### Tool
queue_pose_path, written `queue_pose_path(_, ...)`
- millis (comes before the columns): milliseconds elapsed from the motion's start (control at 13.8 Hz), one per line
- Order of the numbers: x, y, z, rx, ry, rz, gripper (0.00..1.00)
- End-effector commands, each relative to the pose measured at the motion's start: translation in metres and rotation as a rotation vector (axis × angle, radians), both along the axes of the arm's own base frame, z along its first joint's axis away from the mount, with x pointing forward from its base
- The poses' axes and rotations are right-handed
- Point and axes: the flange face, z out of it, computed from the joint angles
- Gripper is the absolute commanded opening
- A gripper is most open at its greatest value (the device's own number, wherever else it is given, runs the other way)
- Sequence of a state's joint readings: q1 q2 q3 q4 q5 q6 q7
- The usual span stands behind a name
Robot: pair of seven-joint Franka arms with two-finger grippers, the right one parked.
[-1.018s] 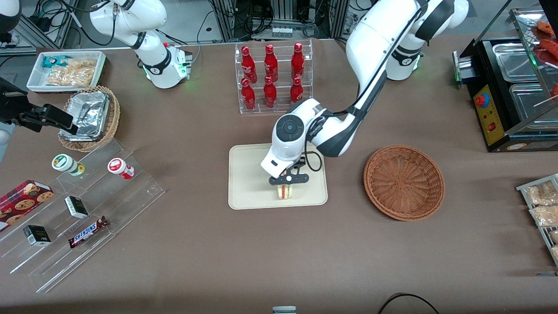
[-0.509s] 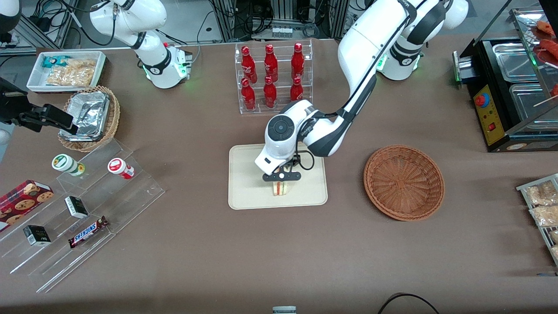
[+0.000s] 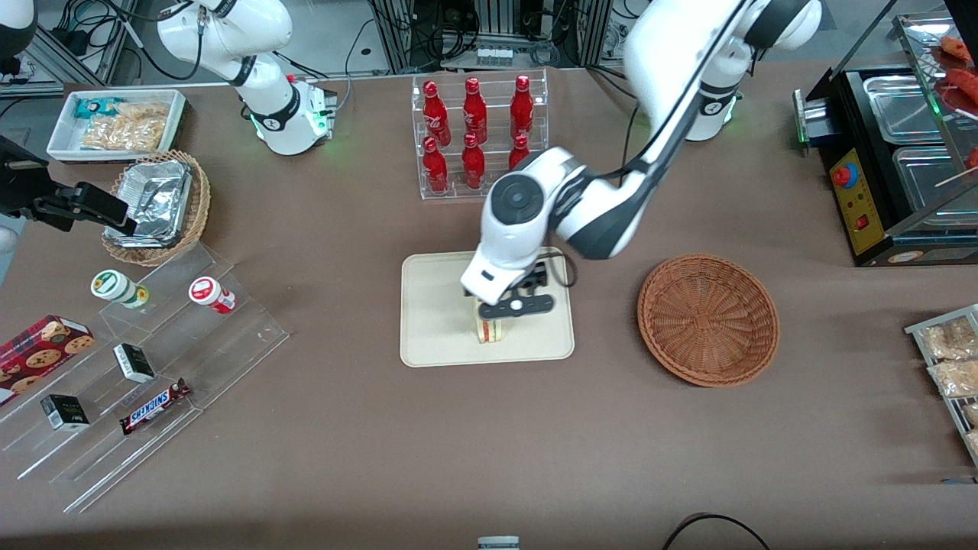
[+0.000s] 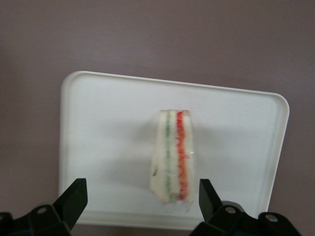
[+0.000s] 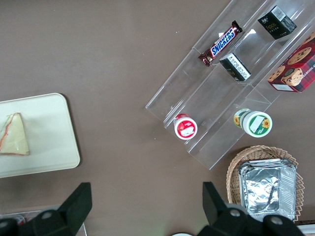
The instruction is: Place sandwich from basket to tray
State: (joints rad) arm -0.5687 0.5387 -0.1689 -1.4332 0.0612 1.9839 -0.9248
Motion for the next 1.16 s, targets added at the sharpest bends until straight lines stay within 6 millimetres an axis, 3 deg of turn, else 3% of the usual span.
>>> queue_pose_path(0,-0.018,0.079,0.068,0.048,0.042,0.095,1.0)
queue_pose_path(145,-0.024,0.15,0.094,0.062,0.032,0.133,1.0)
queue_pose_path(291,-0.036,0.202,0.108,0.075,0.026,0.107,1.0)
queue_pose_path(655,-0.043,0.33,0.159,0.119,0.11,0.088,1.0)
queue_pose_path(873,-0.036,0.389,0.191,0.106,0.138,0.043,1.0)
queue_pose_path(1018,-0.03,0.416,0.206,0.082,0.129,-0.035,1.0)
queue_pose_path(1091,-0.027,0.42,0.21,0.079,0.122,-0.056,1.0)
